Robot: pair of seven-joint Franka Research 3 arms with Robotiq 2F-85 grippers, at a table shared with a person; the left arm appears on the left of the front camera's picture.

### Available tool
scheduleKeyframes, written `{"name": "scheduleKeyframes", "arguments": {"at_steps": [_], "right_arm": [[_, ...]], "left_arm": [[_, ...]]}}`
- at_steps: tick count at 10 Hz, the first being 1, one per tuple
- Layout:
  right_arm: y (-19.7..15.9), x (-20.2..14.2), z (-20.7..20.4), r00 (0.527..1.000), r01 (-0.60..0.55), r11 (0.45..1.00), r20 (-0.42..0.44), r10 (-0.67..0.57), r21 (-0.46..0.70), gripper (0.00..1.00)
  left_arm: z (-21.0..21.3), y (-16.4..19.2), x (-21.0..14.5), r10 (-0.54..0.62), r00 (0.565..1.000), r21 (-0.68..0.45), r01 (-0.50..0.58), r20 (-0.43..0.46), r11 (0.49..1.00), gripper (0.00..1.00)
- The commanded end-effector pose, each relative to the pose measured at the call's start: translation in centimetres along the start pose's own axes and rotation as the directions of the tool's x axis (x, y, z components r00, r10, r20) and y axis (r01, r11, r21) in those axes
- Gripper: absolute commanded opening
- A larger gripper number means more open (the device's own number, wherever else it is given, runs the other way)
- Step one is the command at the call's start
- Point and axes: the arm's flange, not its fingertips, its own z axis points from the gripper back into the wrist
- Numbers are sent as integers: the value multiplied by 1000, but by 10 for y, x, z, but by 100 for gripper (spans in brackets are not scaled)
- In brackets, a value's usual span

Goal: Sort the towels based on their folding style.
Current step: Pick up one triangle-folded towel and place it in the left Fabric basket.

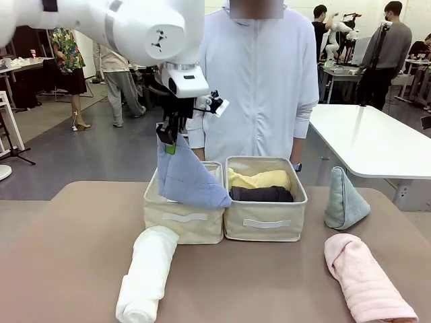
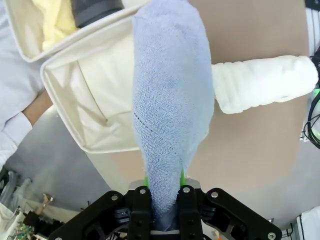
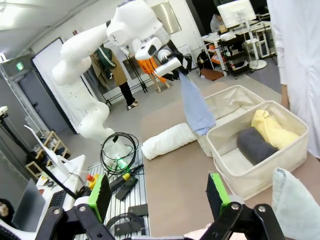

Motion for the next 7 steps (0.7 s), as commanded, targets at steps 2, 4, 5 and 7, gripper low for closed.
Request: {"name": "scheduleKeyframes", "arguments": {"at_steps": [2, 4, 5, 7], "right_arm": [[-1, 3, -1, 999, -19, 1000, 33, 18, 11, 100], [-1, 3, -1, 999, -19, 1000, 33, 18, 11, 100], [-1, 3, -1, 999, -19, 1000, 33, 18, 11, 100], [-1, 3, -1, 999, -19, 1000, 33, 18, 11, 100]], "left_arm": [[-19, 15, 10, 26, 997, -28, -28, -74, 999, 16], [-30, 16, 0, 39, 997, -50, -43, -67, 998, 16], [-33, 15, -9, 56, 996, -51, -59, -63, 997, 16], [-30, 11, -28, 94, 995, -28, -95, -36, 995, 16]]}}
